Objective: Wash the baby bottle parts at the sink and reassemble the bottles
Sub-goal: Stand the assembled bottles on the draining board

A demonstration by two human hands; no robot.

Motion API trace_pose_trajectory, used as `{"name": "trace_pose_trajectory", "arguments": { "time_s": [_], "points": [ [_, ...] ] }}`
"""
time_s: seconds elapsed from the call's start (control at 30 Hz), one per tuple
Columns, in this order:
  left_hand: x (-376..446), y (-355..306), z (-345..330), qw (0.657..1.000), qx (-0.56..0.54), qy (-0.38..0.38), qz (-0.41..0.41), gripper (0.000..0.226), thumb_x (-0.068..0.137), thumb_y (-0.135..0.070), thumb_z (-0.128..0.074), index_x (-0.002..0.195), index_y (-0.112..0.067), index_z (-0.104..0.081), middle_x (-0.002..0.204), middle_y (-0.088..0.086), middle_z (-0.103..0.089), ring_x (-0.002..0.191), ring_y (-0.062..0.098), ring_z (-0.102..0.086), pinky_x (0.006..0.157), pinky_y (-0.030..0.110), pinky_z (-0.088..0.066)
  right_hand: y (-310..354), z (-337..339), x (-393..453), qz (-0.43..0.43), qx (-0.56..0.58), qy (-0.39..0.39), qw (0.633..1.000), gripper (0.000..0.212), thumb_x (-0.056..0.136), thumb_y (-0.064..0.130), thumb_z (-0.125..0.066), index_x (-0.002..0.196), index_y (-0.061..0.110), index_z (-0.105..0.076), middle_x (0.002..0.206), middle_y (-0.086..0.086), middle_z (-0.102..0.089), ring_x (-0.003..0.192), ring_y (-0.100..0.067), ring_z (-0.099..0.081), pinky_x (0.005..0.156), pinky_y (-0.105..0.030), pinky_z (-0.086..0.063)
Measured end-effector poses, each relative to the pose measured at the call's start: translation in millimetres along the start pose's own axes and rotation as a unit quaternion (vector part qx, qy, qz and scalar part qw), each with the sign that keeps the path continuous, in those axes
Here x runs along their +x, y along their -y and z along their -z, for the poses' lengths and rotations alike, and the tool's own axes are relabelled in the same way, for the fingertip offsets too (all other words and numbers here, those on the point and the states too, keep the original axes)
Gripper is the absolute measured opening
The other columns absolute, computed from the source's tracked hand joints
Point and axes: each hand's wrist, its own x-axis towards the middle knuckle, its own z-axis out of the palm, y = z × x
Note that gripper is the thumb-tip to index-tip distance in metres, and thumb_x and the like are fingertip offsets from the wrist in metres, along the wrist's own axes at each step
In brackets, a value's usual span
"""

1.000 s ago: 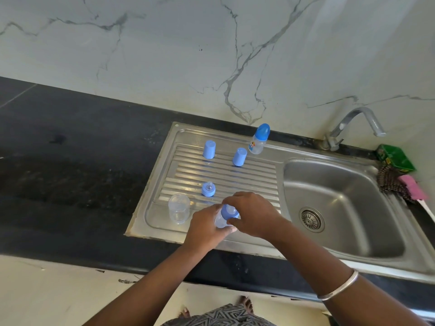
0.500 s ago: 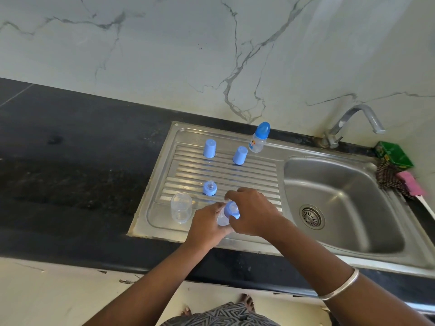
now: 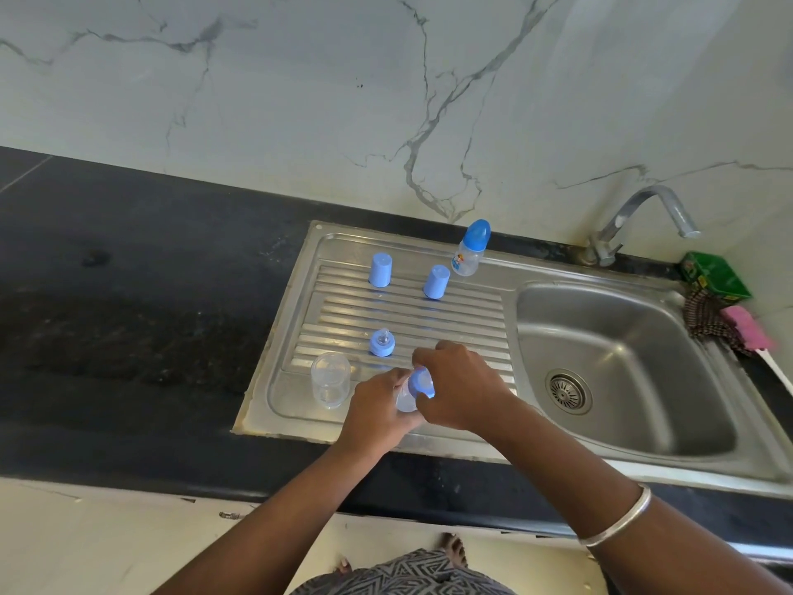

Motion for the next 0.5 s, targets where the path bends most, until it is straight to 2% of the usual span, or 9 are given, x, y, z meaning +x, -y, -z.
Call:
{"name": "trace_pose_trajectory", "arguments": {
  "time_s": [0.03, 0.1, 0.17, 0.23, 0.3, 0.37, 0.4, 0.43, 0.5],
  "points": [
    [0.0, -0.5, 0.1, 1.0, -0.004, 0.003, 0.004, 0.045, 0.07, -0.042, -0.086, 0.109, -0.029, -0.069, 0.105, -0.014, -0.073, 0.097, 0.002, -0.065, 0.087, 0.012, -0.045, 0.4, -0.8, 1.4, -0.014, -0.013, -0.008, 1.0, 0.02, 0.081, 0.037, -0.064, 0.088, 0.022, -0.053, 0.08, 0.005, -0.047, 0.073, -0.02, -0.054, 0.05, -0.024, -0.032],
    [0.2, -1.1, 0.9, 1.0, -0.018, 0.005, 0.018, 0.039, 0.066, -0.044, -0.086, 0.1, -0.037, -0.068, 0.102, -0.018, -0.072, 0.096, -0.001, -0.064, 0.088, 0.015, -0.048, -0.4, -3.3, 4.2, -0.043, -0.036, -0.018, 0.998, 0.038, 0.087, 0.054, -0.06, 0.074, 0.022, -0.044, 0.072, 0.006, -0.044, 0.069, -0.019, -0.053, 0.048, -0.024, -0.029],
    [0.9, -0.7, 1.1, 0.999, -0.023, 0.012, 0.03, 0.038, 0.064, -0.045, -0.086, 0.096, -0.039, -0.067, 0.101, -0.02, -0.071, 0.096, -0.002, -0.064, 0.089, 0.015, -0.047, -1.7, -5.0, 4.3, -0.049, -0.033, -0.034, 0.998, 0.05, 0.085, 0.068, -0.055, 0.069, 0.022, -0.042, 0.07, 0.006, -0.046, 0.063, -0.016, -0.05, 0.048, -0.025, -0.029],
    [1.6, 0.8, 0.3, 1.0, -0.009, 0.013, 0.021, 0.045, 0.066, -0.045, -0.085, 0.107, -0.034, -0.069, 0.104, -0.018, -0.072, 0.098, 0.0, -0.064, 0.087, 0.011, -0.045, -2.0, -4.3, 2.2, -0.018, -0.022, -0.037, 0.999, 0.045, 0.08, 0.065, -0.059, 0.085, 0.021, -0.052, 0.08, 0.005, -0.051, 0.069, -0.018, -0.055, 0.052, -0.026, -0.035],
    [1.7, 2.2, -0.3, 1.0, -0.01, 0.008, 0.009, 0.05, 0.069, -0.041, -0.086, 0.115, -0.028, -0.068, 0.109, -0.014, -0.072, 0.102, 0.002, -0.065, 0.087, 0.01, -0.044, -2.9, -3.1, 0.8, 0.018, -0.021, -0.009, 1.0, 0.037, 0.075, 0.044, -0.065, 0.106, 0.026, -0.054, 0.091, 0.004, -0.052, 0.077, -0.021, -0.058, 0.056, -0.026, -0.04],
    [0.9, 2.7, -0.5, 1.0, -0.007, 0.005, 0.003, 0.052, 0.07, -0.041, -0.085, 0.117, -0.027, -0.067, 0.11, -0.013, -0.072, 0.102, 0.004, -0.065, 0.089, 0.013, -0.045, -2.9, -3.4, 0.6, 0.02, -0.012, -0.002, 1.0, 0.026, 0.073, 0.03, -0.063, 0.097, 0.027, -0.053, 0.085, 0.005, -0.049, 0.074, -0.022, -0.057, 0.052, -0.025, -0.037],
    [0.8, 2.3, -0.4, 1.0, -0.004, 0.004, 0.001, 0.05, 0.07, -0.043, -0.085, 0.115, -0.028, -0.068, 0.109, -0.014, -0.073, 0.101, 0.003, -0.065, 0.089, 0.015, -0.046, -2.0, -3.8, 1.4, 0.011, -0.014, -0.008, 1.0, 0.02, 0.076, 0.032, -0.063, 0.089, 0.024, -0.05, 0.081, 0.004, -0.048, 0.071, -0.021, -0.056, 0.05, -0.024, -0.034],
    [0.7, 1.8, -0.5, 1.0, -0.003, 0.004, 0.001, 0.048, 0.069, -0.045, -0.085, 0.112, -0.03, -0.068, 0.106, -0.015, -0.073, 0.098, 0.002, -0.065, 0.089, 0.016, -0.048, -1.6, -4.1, 2.2, -0.005, -0.023, -0.015, 1.0, 0.023, 0.08, 0.038, -0.064, 0.082, 0.023, -0.047, 0.077, 0.005, -0.047, 0.067, -0.019, -0.053, 0.049, -0.024, -0.031],
    [1.0, 1.5, -0.3, 1.0, -0.013, 0.005, 0.009, 0.045, 0.066, -0.049, -0.085, 0.105, -0.034, -0.069, 0.102, -0.018, -0.072, 0.096, -0.001, -0.064, 0.089, 0.017, -0.05, -3.2, -4.1, 4.3, -0.04, -0.043, -0.026, 0.998, 0.043, 0.085, 0.058, -0.059, 0.071, 0.023, -0.04, 0.069, 0.006, -0.044, 0.059, -0.012, -0.046, 0.047, -0.024, -0.028]
  ]
}}
